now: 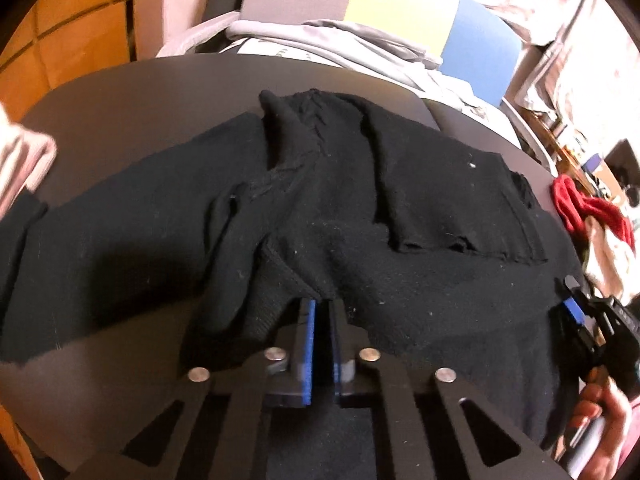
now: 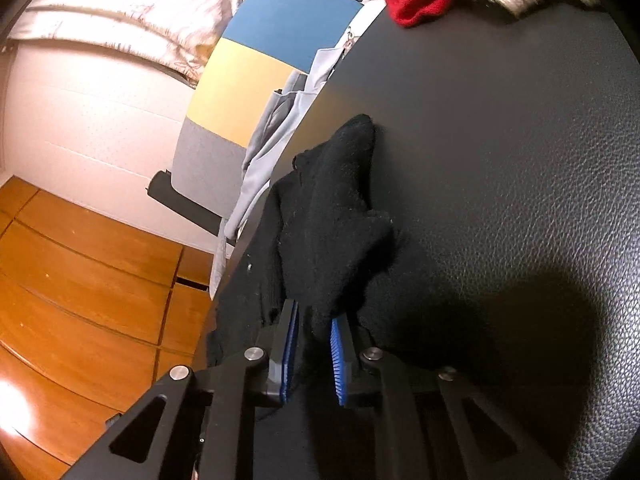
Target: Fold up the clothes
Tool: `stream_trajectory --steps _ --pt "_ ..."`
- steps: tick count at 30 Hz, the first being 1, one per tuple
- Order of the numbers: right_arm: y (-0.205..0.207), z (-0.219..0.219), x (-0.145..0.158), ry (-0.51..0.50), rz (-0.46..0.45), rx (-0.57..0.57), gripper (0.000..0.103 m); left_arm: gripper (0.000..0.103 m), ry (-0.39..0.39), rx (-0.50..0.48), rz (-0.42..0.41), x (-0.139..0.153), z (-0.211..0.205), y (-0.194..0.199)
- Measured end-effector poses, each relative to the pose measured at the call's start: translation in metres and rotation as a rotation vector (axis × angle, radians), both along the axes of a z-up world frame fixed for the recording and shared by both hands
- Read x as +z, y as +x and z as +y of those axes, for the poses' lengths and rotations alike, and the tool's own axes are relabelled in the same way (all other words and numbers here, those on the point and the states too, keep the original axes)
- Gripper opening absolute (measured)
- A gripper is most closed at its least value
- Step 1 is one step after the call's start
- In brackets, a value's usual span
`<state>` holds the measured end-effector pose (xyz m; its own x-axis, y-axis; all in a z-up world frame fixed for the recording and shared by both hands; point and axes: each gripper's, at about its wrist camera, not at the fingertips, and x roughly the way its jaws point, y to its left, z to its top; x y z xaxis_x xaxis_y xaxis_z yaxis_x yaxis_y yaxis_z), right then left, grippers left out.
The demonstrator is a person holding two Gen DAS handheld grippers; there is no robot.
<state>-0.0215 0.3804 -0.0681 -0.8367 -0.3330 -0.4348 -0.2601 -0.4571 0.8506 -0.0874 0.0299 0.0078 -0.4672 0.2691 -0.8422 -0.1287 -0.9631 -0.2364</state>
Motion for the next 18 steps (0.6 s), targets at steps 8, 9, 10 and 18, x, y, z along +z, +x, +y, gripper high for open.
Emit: stream_trajectory --steps 8,9,10,18 --pt "-0.001 0.011 -0.007 -0.097 0.007 -0.040 0.013 0.005 0.116 -0.299 0.019 0.064 0.019 0.039" --pt "-0.002 0.011 -0.007 -0.094 0.005 -0.041 0.013 0.004 0.140 -0.319 0.022 0.070 0.021 0.042" --pt "-0.002 0.011 -0.007 -0.091 0.004 -0.042 0.013 0.004 0.187 -0.350 0.025 0.081 0.024 0.045" --pt "0.001 0.023 -0.016 -0.244 0.039 -0.061 0.017 0.004 0.295 -0.467 0.251 0.189 0.044 0.034"
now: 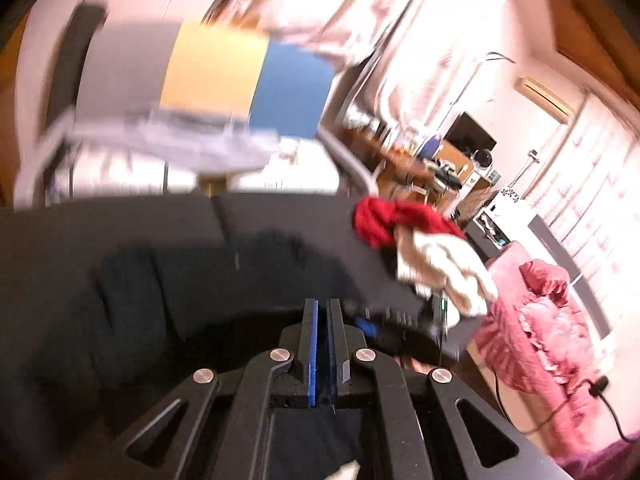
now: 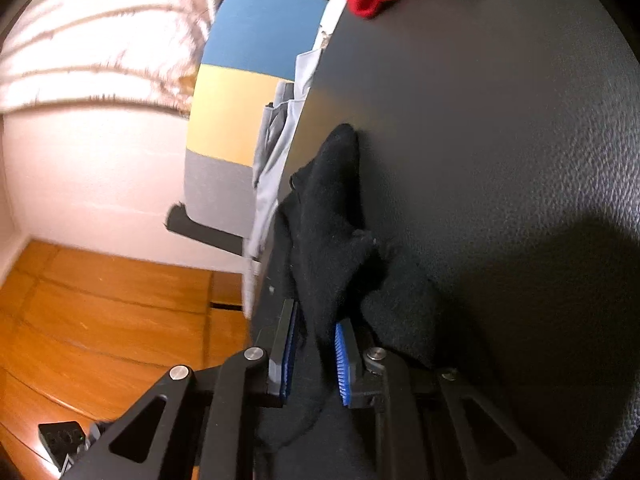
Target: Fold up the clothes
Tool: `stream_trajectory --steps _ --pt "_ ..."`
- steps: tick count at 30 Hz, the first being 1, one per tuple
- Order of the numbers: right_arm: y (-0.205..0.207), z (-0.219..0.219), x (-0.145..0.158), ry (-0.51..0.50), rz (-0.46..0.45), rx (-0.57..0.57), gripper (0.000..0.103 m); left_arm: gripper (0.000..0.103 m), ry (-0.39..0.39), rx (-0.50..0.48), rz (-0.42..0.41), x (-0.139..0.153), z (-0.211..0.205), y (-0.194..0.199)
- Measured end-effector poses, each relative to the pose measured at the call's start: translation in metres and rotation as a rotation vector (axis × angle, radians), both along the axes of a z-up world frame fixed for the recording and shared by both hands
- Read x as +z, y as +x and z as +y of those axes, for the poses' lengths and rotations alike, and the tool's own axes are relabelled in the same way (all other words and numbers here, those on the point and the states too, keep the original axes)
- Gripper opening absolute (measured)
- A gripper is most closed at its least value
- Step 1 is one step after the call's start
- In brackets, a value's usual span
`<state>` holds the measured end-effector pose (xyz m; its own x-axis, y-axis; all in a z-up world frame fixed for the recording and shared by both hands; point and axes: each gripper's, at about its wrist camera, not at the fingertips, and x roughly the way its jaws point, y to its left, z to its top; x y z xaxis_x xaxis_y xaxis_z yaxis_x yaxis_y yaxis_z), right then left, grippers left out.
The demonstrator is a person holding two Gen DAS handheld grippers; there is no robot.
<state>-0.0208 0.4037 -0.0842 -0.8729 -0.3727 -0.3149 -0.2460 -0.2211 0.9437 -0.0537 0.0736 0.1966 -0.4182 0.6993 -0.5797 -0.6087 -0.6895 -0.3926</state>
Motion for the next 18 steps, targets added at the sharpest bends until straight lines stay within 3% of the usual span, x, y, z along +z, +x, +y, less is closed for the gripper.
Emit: stream_trajectory --steps 2,7,10,14,15,18 --pt "0.002 0.006 -0.005 -0.074 0.014 -0.021 0.017 0.004 0.022 0.004 0.058 0.024 0.002 -0.010" --pt "0.007 0.013 -0.009 -0.150 0.023 -0.070 0.019 0.004 0.142 -0.039 0.014 0.070 0.009 -0.040" --pt "0.010 0.015 -0.009 -0.168 0.009 -0.114 0.019 0.004 0.147 -0.074 0.042 0.090 0.024 -0.041" --pt "0.006 0.010 -0.003 -0.185 -0.007 -0.078 0.030 0.004 0.046 -0.069 0.093 0.083 0.043 -0.039" --pt "0.006 0.009 -0.001 -0.172 -0.012 -0.063 0.030 0.007 -0.015 -0.037 0.108 0.066 0.045 -0.040" --pt "0.005 0.004 0.003 -0.109 -0.022 -0.021 0.030 0.027 -0.217 0.041 0.145 0.008 0.057 -0.038"
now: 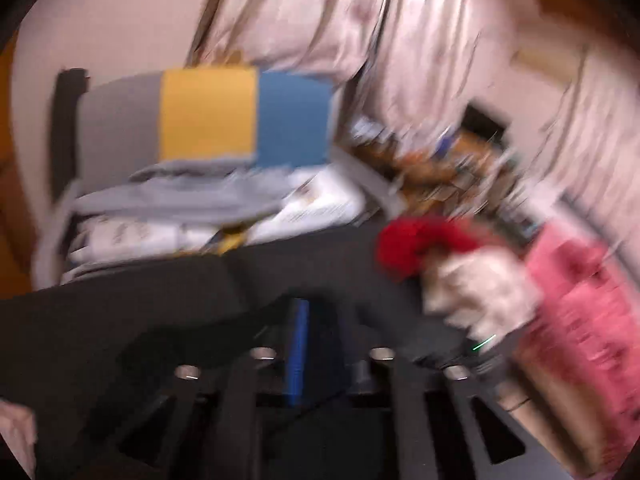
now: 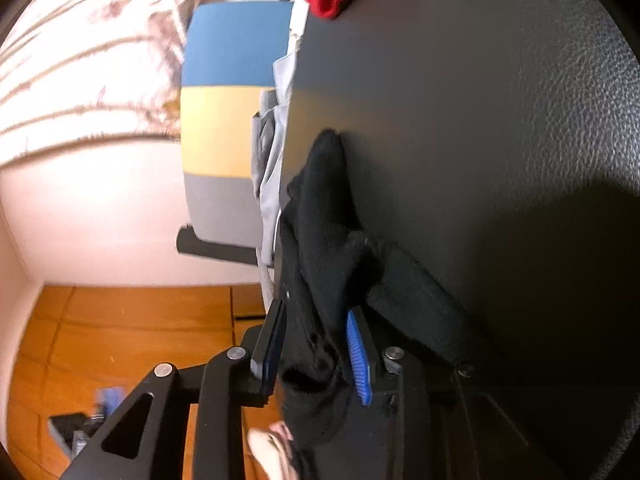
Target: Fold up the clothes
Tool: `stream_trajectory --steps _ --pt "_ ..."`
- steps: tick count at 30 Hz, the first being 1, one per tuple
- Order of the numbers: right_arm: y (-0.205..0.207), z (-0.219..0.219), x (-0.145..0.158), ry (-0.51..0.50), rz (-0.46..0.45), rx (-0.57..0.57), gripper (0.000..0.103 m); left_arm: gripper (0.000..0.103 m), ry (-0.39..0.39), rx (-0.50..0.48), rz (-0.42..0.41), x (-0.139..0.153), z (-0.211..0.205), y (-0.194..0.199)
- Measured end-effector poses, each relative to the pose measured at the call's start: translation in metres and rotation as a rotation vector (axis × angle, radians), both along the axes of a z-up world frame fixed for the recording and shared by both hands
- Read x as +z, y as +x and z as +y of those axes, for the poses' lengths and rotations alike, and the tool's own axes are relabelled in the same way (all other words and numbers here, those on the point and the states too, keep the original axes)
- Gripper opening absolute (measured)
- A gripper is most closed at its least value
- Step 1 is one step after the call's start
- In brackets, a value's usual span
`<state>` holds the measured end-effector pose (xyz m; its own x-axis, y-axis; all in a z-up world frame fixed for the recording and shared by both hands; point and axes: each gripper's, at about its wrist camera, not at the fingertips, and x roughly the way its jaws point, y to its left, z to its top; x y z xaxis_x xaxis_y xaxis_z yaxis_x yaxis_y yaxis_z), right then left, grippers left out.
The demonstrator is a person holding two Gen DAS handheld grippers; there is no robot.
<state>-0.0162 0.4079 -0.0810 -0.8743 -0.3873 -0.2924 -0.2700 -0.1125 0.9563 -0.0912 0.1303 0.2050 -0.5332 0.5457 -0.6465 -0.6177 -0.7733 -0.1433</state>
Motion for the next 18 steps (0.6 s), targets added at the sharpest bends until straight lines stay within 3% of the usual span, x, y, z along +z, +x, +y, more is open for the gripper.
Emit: stream_trajectory --steps 2,3,6,8,10,13,16,17,18 --pt "-0.001 -0.002 0.001 0.022 0.014 0.013 0.030 0.033 -0.166 -0.049 0.032 -0.054 0.018 0.017" --pt "-0.001 -0.001 0.001 0.024 0.020 0.015 0.030 0.037 -0.239 -0.074 0.096 -0.072 0.026 0.028" --pt "-0.001 0.001 -0.001 0.000 0.044 0.008 0.029 0.061 -0.445 -0.151 0.297 -0.124 0.051 0.061" --pt "-0.001 0.002 -0.004 -0.019 0.062 0.014 0.028 0.068 -0.522 -0.231 0.401 -0.149 0.063 0.076" --pt "-0.001 0.002 -0.004 -0.029 0.081 0.021 0.028 0.069 -0.546 -0.259 0.435 -0.158 0.072 0.078" --pt "-0.004 0.001 -0.003 -0.023 0.097 0.025 0.028 0.081 -0.528 -0.237 0.430 -0.157 0.084 0.062" --pt "-0.007 0.001 -0.002 -0.014 0.096 0.027 0.028 0.081 -0.497 -0.297 0.301 -0.162 0.099 0.044" --pt "-0.008 0.001 -0.002 -0.015 0.095 0.028 0.028 0.079 -0.487 -0.326 0.260 -0.165 0.103 0.041" --pt "-0.008 0.001 -0.002 -0.022 0.097 0.026 0.028 0.063 -0.492 -0.338 0.243 -0.168 0.107 0.041"
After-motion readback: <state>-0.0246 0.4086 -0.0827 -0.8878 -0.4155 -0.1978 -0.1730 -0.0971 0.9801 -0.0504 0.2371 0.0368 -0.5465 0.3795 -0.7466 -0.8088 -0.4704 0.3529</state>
